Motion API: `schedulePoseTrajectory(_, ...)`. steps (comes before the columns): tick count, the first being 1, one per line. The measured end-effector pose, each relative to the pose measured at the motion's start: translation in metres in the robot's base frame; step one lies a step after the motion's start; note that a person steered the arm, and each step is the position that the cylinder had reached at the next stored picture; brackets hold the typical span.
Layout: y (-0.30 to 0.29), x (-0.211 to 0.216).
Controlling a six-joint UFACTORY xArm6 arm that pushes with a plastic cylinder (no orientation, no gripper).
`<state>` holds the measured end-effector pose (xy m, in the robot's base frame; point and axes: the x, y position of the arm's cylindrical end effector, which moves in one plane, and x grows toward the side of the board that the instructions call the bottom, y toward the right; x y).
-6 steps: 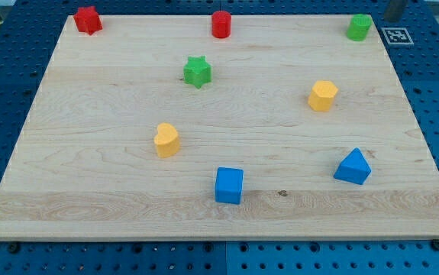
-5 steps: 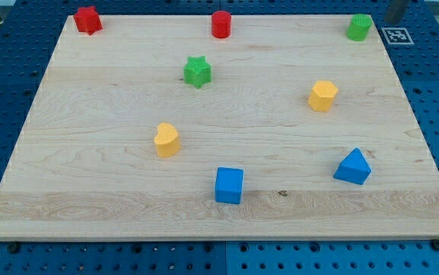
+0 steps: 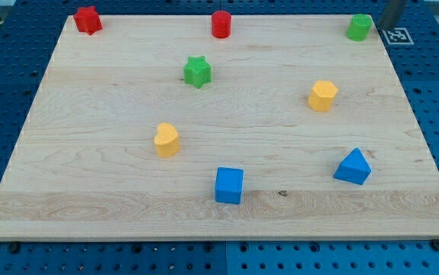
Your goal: Point your arm at the green circle
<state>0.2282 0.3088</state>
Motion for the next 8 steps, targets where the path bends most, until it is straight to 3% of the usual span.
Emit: schedulePoseTrajectory(8, -0.0042, -0.0004)
